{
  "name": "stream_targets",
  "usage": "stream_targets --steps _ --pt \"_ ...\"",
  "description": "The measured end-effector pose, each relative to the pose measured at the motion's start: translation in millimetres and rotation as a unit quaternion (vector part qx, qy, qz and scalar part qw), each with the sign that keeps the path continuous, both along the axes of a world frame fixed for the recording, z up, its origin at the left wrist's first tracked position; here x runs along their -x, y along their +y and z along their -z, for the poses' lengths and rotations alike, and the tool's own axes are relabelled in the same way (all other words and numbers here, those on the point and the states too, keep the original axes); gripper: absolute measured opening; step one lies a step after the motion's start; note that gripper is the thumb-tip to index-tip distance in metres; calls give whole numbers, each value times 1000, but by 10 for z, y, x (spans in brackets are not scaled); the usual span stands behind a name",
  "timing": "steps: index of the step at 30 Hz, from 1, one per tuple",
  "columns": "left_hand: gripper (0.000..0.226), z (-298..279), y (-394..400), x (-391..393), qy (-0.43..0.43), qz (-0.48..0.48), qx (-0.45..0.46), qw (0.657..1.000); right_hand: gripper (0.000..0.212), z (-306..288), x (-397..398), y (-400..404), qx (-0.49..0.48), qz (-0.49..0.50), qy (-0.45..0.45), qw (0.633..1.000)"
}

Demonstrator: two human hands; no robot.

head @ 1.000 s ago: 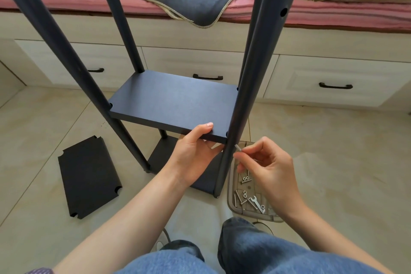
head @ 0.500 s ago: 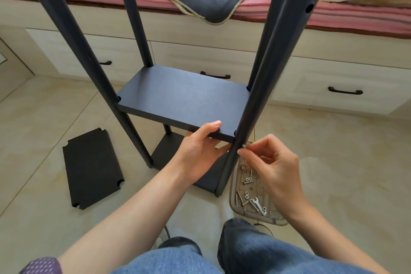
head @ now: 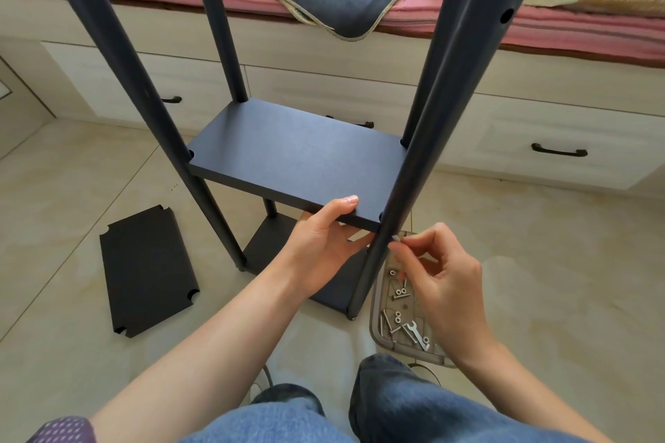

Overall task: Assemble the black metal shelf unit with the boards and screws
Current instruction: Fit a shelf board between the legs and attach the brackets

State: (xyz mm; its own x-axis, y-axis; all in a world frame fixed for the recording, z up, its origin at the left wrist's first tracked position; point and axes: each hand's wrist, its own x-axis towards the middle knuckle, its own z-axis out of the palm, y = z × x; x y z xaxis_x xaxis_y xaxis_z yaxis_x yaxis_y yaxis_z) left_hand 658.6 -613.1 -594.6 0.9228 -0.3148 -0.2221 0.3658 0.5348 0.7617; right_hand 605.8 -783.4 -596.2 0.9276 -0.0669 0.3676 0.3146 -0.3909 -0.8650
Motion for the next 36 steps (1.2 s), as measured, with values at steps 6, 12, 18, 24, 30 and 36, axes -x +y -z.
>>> stream_targets --steps 6,12,18,24,30,36 --pt "11 -5 2 5 1 3 2 1000 18 22 -34 28 49 3 -67 997" --pt "11 6 -2 4 6 3 -6 1000 20 -34 -60 71 12 3 -17 1000" --pt "14 0 7 6 -2 5 4 1000 15 -66 12 -11 -31 -26 61 997" --pt "18 9 3 -6 1 6 -1 1000 17 -92 2 -30 -68 -32 79 994" --pt "27 13 1 -13 7 16 -7 1000 16 -91 7 -27 -86 -28 77 993" --pt "16 19 -10 -19 6 12 -1 1000 15 -53 15 -6 -86 -14 84 993"
